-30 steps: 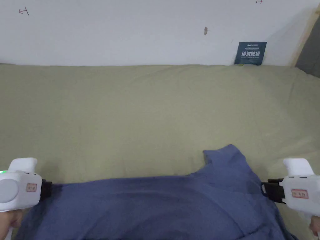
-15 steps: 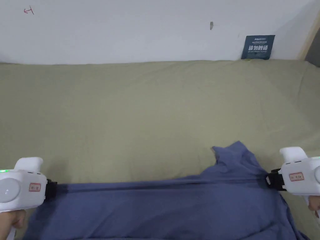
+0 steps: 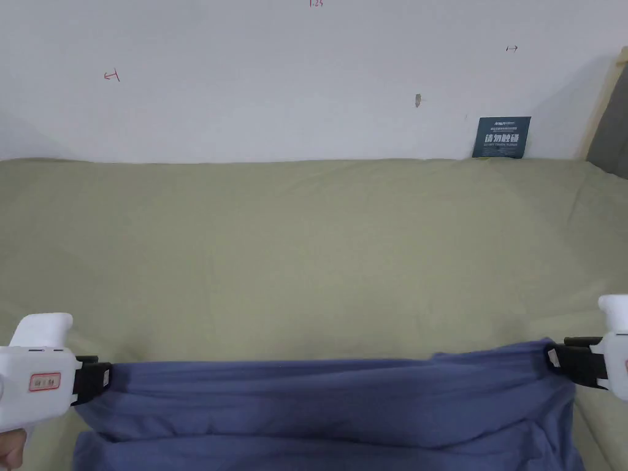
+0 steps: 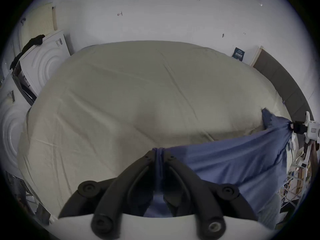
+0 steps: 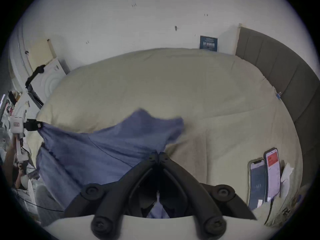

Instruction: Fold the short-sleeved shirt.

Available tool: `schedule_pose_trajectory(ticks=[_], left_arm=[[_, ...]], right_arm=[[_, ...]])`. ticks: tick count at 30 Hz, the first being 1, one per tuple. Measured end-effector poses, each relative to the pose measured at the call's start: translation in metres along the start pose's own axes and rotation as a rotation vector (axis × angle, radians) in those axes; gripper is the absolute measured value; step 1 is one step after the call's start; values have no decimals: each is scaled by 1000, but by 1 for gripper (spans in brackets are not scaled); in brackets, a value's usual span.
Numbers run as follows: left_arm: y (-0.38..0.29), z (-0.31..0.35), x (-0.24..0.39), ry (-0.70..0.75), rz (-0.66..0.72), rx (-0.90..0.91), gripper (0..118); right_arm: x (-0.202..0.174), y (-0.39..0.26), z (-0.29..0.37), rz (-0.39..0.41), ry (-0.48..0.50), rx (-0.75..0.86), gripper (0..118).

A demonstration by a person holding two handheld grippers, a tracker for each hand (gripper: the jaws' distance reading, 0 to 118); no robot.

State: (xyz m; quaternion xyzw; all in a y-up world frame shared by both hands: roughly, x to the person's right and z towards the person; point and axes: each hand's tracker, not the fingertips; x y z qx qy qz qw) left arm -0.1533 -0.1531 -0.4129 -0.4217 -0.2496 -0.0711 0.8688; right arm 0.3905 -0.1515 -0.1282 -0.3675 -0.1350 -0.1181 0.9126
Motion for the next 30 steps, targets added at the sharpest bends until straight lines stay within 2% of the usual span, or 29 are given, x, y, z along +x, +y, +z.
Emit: schedule_pose_trajectory(ticks=[5,9,13,17,20,22,23,24,25,26,27,28,29,30], left_arm=[[-54,51,-2,-27,-28,60,8],[-100,62,-9,-37,-36,73,8],[-135,51,-18,-57,-13,45,8],[-153,25,-41,-49,3,4,8],[-153,30,-31,-45,17,-10,8],[-149,38,-23,-16,33,-8,8],[-146,41,-21,-29,48,10,8],[-138,54,-18,-43,66,80,8],[-127,64,-11,-39,84,80,14],[-121,71,1,-50,81,97,36],[-111,79,12,-55,72,127,88],[-98,90,26,-60,55,166,118],[-85,104,44,-66,32,237,116],[-81,85,29,-77,20,292,114]], right_arm=[[-12,-58,51,17,11,40,2],[-17,-112,69,31,6,23,2],[-15,-152,63,3,9,-31,2],[-5,-168,43,-10,12,-72,2],[-4,-169,38,-32,7,-89,2],[-7,-164,38,-44,-51,-116,2],[-7,-160,42,-48,-45,-99,2],[-7,-153,51,-62,-49,25,4],[-9,-145,55,-95,-22,21,17],[-13,-134,60,-113,-23,50,48],[-17,-123,65,-121,2,98,101],[-32,-108,74,-118,9,161,118],[-45,-93,82,-92,17,208,118],[-56,-80,88,-70,14,241,118]])
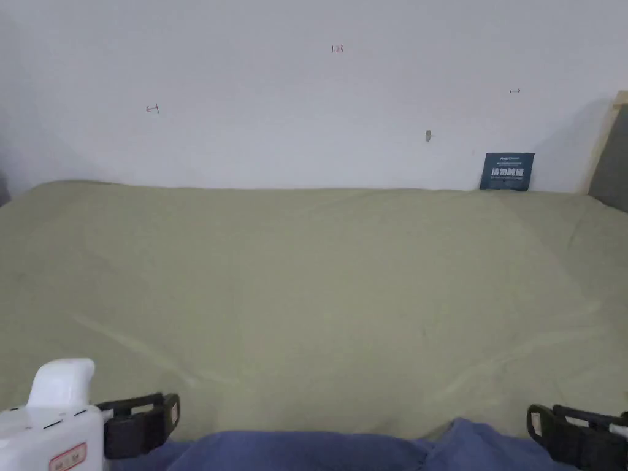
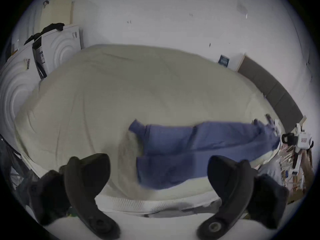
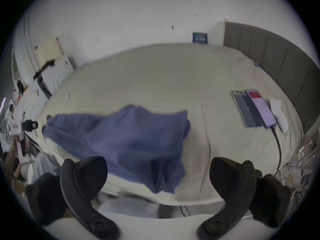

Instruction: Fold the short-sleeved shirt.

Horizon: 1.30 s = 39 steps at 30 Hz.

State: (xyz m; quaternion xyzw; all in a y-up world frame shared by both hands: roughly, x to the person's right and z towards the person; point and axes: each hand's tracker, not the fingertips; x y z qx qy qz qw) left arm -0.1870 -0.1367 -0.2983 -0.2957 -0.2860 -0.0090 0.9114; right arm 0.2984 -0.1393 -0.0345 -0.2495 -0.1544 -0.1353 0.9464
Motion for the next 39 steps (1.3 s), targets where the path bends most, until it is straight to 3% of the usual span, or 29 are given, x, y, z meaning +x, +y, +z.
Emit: schedule_pose_trajectory(ticks=[3,7,8,9,10,11,12,13,21,25,34,39], left_arm=[[27,7,35,-14,-21,162,114],[38,22,91,72,-81,362,113],[42,40,123,101,-162,414,113],[40,42,134,125,-187,445,109],[35,44,145,155,-191,491,100],[34,48,152,136,-213,479,78],[38,46,145,112,-174,449,22],[37,45,145,132,-185,472,0],[39,50,134,140,-191,458,0],[44,46,90,44,-111,329,0],[-5,10,-77,-154,283,-195,0],[-38,-28,-132,-372,456,-435,0]], right_arm=[[-55,33,17,81,-9,204,118],[-112,37,35,133,-137,436,117],[-118,34,35,141,-156,454,116],[-122,30,36,136,-145,492,106],[-130,27,36,134,-157,511,87],[-133,26,38,146,-147,491,57],[-134,26,39,158,-144,485,9],[-136,24,39,167,-155,484,4],[-137,23,41,160,-176,482,3],[-138,19,42,153,-171,476,3],[-151,2,45,168,-199,477,4],[-159,-9,38,171,-208,409,4]])
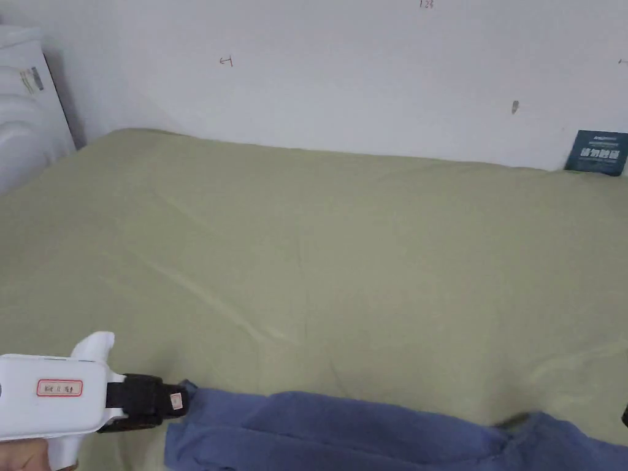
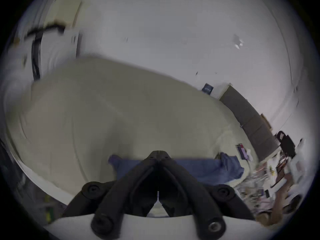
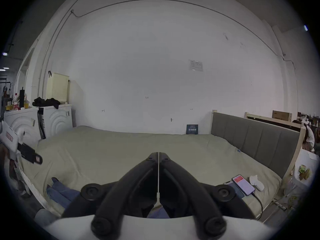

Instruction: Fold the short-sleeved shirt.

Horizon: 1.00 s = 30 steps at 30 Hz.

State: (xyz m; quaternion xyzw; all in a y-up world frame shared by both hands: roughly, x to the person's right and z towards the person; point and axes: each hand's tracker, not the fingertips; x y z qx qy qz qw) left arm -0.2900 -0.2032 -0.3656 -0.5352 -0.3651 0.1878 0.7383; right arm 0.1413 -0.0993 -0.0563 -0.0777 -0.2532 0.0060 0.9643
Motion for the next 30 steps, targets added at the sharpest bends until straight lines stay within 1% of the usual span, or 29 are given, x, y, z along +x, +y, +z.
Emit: schedule_pose_trajectory(ticks=[2,4,5,8,9,10,11,12,13,14,15,19,21,22,25,27,28,29,30], left_arm=[[-1,-9,-9,71,2,-9,0],[1,-18,-19,70,2,-65,0],[2,-23,-22,67,13,-44,0],[4,-31,-33,40,42,-53,0],[5,-36,-34,41,38,-54,5],[7,-36,-39,22,49,-57,22],[9,-38,-43,-22,59,-57,58],[10,-42,-45,-28,78,-74,85],[11,-48,-47,-30,95,-88,97],[12,-52,-51,-34,101,-98,97],[12,-56,-52,-52,109,-110,118],[14,-67,-49,-146,118,-117,118],[15,-76,-47,-190,146,-136,118],[16,-78,-48,-192,145,-138,118],[15,-92,-42,-279,183,-155,118],[16,-101,-36,-258,177,-158,117],[15,-106,-32,-195,166,-166,117],[14,-115,-26,-97,138,-190,117],[13,-118,-23,-86,119,-182,109]], right_arm=[[-4,-4,-2,9,2,-15,4],[-6,-7,-4,19,-2,-31,4],[-7,-8,-5,18,-1,-38,4],[-8,-11,-8,16,-8,-63,4],[-9,-12,-9,19,-11,-75,4],[-9,-12,-11,20,-13,-82,4],[-9,-13,-11,19,-13,-89,4],[-8,-14,-11,17,-11,-94,4],[-9,-14,-12,14,-12,-100,4],[-9,-14,-12,12,-14,-105,4],[-9,-14,-12,12,-13,-106,4],[-9,-15,-11,9,-18,-99,4],[-9,-15,-11,4,-19,-102,4],[-8,-15,-12,0,-18,-102,4],[-8,-16,-11,-22,-8,-110,4],[-8,-17,-12,-27,-3,-115,4],[-8,-18,-12,-27,-1,-115,4],[-8,-17,-11,-31,0,-115,4],[-8,-16,-9,-38,3,-113,4]])
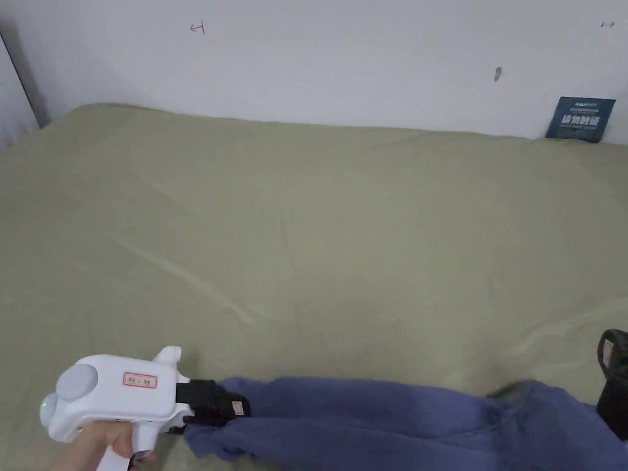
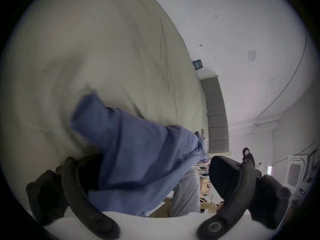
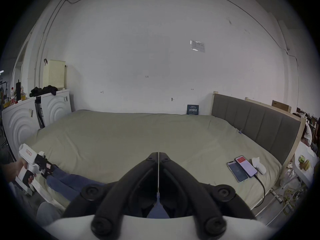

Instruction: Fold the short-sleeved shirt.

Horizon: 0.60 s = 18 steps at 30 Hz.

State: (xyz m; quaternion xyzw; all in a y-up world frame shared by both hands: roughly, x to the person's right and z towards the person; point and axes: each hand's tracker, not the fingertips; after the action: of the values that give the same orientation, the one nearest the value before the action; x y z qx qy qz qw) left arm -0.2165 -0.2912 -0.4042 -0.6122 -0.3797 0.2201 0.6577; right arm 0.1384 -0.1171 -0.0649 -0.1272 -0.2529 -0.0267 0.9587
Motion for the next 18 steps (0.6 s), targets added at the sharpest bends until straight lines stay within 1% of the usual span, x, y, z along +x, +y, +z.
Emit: schedule_pose_trajectory(ticks=[1,3,5,7,9,10,12,14,18], left_arm=[[0,0,0,-31,5,-4,90],[1,11,2,-56,21,21,8],[-2,28,5,-37,23,82,8],[-2,43,5,-70,46,96,8],[-2,60,8,-55,25,120,8],[-2,72,7,-20,25,154,8],[-3,97,2,-4,66,198,8],[-8,127,1,53,51,259,8],[-22,162,17,203,1,312,8]], right_arm=[[1,1,3,-8,3,5,4],[4,3,7,-5,3,13,4],[9,5,9,-3,4,22,4],[13,8,10,-3,2,28,4],[16,10,10,-7,0,38,4],[18,11,11,-12,-1,42,4],[22,13,12,-19,5,50,4],[24,14,14,-10,6,58,4],[26,14,15,5,10,75,4]])
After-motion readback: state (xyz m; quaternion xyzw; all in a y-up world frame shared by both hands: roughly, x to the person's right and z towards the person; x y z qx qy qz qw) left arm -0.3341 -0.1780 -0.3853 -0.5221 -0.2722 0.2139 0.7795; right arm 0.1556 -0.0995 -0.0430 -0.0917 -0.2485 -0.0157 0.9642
